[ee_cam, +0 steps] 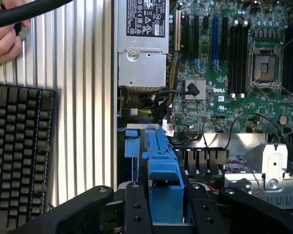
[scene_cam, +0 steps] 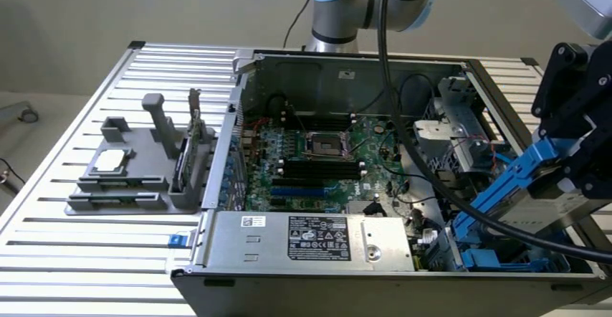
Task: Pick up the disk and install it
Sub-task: 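Insert the disk into the insertion slot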
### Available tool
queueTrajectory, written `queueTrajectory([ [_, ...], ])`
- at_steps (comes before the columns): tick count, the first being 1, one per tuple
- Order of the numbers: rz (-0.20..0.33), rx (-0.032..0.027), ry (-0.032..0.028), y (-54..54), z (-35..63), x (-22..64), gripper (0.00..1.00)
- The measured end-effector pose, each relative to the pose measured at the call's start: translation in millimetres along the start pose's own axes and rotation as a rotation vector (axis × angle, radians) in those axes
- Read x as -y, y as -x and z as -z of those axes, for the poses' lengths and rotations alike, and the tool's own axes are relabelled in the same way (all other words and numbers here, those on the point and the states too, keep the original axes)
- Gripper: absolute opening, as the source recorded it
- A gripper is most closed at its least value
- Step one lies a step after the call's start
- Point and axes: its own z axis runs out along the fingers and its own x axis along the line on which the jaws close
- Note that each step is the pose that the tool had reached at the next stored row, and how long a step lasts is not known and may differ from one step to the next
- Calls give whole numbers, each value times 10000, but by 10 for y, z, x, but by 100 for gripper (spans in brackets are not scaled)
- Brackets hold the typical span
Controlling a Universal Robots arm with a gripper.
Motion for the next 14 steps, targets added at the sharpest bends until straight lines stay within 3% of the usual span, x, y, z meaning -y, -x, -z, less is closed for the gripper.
queueTrajectory([
  [14, 118, -1, -1, -4, -27, 12, 33],
])
